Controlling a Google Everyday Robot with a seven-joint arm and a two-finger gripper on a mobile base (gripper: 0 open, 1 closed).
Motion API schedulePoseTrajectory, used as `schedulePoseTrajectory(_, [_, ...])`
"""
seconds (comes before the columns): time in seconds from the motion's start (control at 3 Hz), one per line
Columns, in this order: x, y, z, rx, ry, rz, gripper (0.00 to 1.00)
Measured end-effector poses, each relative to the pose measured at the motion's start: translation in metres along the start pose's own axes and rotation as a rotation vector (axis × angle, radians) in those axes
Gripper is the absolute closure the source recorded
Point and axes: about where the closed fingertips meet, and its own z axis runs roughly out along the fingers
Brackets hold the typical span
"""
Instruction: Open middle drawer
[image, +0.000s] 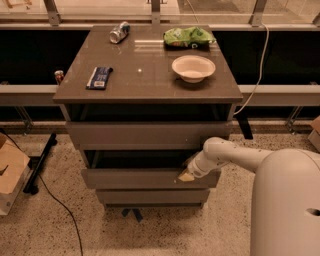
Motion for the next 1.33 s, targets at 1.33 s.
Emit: schedulePoseTrajectory(1.33, [-0.058, 0.039, -0.085, 0.147, 0.109, 0.114, 0.00])
